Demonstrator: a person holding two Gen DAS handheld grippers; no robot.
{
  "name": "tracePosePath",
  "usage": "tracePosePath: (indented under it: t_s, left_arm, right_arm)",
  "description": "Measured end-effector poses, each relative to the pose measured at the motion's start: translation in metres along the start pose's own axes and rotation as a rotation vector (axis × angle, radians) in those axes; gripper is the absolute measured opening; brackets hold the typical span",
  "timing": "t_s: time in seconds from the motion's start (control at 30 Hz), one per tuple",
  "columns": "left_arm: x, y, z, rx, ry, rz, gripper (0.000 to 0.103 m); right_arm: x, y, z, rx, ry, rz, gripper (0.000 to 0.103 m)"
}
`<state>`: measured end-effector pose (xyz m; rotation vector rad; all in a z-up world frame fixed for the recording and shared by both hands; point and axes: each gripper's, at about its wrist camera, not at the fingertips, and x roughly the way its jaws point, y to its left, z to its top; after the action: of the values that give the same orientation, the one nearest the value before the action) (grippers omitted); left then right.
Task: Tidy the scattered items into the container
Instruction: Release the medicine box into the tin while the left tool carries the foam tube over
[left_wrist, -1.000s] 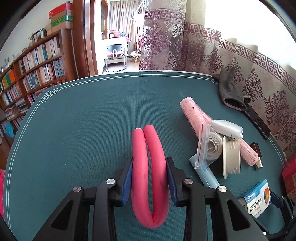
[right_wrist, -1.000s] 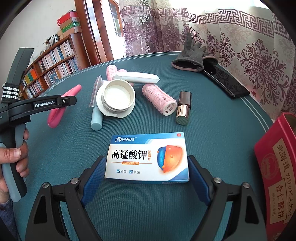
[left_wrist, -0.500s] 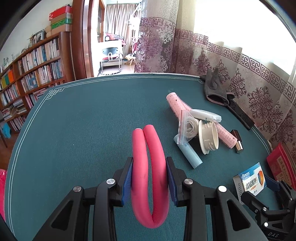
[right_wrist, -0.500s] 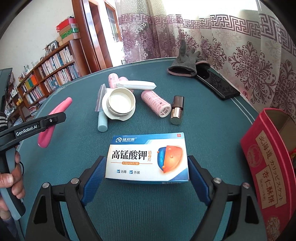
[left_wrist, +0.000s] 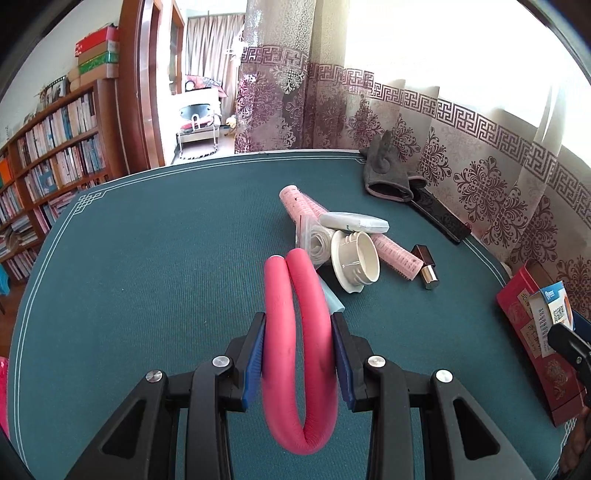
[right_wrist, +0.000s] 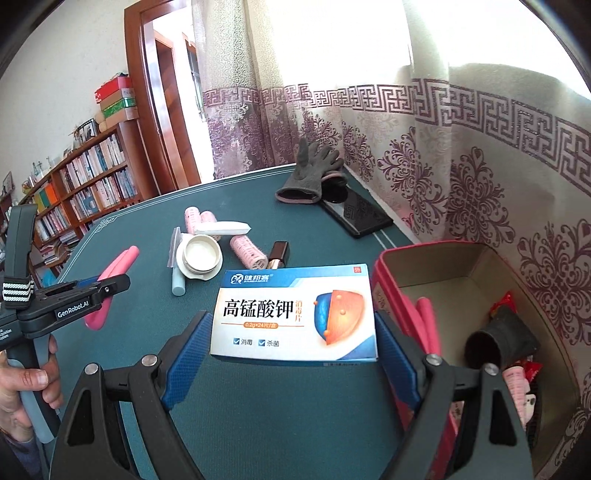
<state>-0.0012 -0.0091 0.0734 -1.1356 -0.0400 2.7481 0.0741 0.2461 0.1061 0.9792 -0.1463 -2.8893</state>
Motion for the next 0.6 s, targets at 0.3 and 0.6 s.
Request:
tracePosePath:
  t_s: [0.3, 0.6]
  left_arm:
    - [-0.010, -0.029, -0.002, 0.049, -0.003, -0.039, 0.036]
    - [-0.019, -0.059, -0.005, 0.115, -0.006, -0.080, 0.036]
  right_arm:
    - [-0.034, -0.073, 0.009, 0.113, -0.059, -0.173, 0.088]
    - [-0.041, -0.100, 0.016, 0.114, -0.065, -0.265, 0.088]
